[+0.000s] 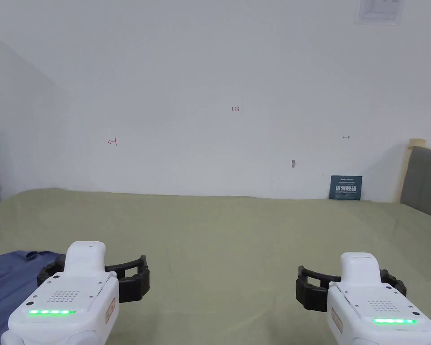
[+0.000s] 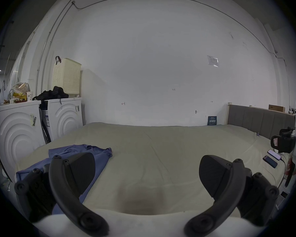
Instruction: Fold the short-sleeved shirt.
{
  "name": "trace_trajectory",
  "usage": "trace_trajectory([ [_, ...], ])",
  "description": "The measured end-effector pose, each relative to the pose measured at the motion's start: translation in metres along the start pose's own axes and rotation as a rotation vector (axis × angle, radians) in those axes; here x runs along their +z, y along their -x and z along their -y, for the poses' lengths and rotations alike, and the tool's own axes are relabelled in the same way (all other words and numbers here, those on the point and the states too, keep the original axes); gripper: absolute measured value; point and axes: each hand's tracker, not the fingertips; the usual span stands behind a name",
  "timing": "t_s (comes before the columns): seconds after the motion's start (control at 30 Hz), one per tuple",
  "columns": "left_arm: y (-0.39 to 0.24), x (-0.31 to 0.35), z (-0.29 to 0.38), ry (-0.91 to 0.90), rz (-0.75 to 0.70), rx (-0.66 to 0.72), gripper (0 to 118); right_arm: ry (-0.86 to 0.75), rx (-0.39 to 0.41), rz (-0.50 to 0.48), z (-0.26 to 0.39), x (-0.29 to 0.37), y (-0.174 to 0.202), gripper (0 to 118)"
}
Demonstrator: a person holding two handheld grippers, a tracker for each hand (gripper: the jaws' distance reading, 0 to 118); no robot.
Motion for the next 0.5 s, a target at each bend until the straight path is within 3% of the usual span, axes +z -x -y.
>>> trace_trajectory([
  [0.5, 0.0012, 0.0011, -0.003, -0.011, -0.009, 0.003, 118, -0.018, -0.005, 0.003, -0.0026, 0.0029, -0.0012, 118],
])
